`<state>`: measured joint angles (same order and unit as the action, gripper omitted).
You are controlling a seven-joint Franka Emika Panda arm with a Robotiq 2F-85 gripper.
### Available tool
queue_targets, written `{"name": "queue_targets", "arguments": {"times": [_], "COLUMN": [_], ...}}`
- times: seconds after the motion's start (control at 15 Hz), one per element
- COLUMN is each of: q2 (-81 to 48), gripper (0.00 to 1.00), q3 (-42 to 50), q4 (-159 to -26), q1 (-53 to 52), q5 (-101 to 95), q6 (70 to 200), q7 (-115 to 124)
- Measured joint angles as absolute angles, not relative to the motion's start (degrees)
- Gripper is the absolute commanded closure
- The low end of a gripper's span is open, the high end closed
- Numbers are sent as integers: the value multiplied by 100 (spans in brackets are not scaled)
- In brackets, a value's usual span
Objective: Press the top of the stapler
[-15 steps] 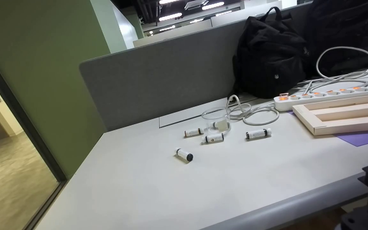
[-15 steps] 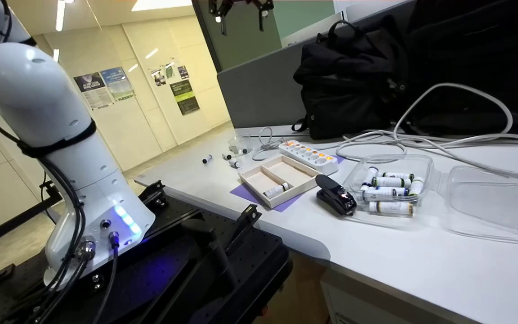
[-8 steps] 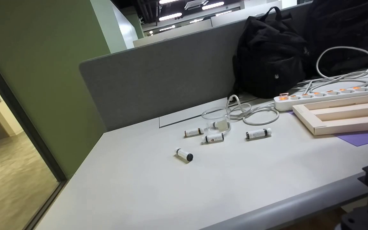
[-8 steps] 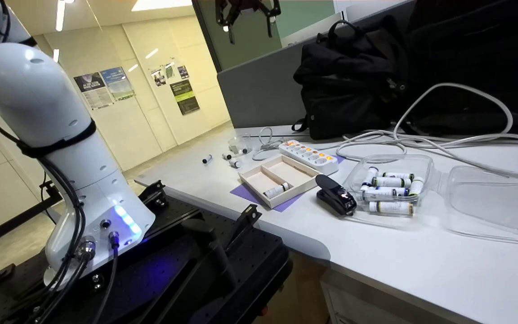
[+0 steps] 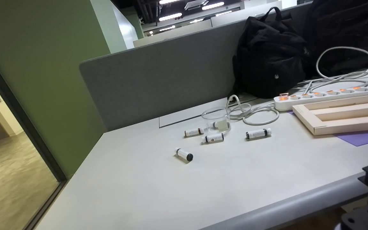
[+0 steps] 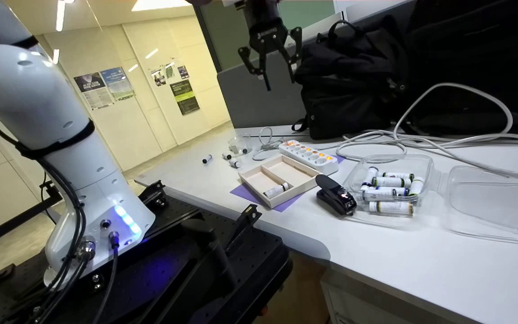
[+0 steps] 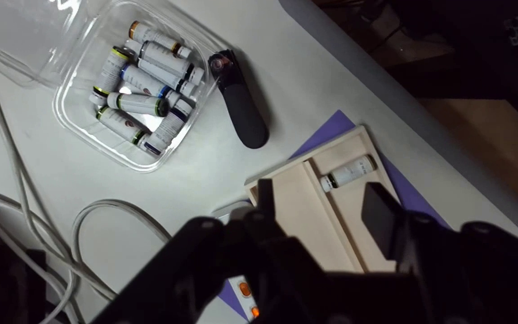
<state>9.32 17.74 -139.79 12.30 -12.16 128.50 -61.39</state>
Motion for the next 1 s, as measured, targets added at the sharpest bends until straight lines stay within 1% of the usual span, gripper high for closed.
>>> {"name": "queue_targets", "arguments": {"times": [0.13, 0.2, 0.27, 0.33, 0.53, 0.73, 1.0], "q2": [841, 755, 643, 514, 41, -389, -499], "gripper": [90, 95, 99, 100, 99, 100, 100], "q3": [1956, 2031, 2091, 2129, 2149, 2116, 2095], "q4": [-14165, -14198, -14197, -14183, -14026, -13713, -13587], "q1": [1384, 1454, 1512, 1566, 1679, 1696, 1697], "q5": [-1195, -1175, -1134, -1089, -1067, -1126, -1126], "q6": [13426, 13675, 13896, 14098, 14441, 14267, 14196], "q7": [-6549, -6703, -6825, -6899, -6954, -6754, -6723]}}
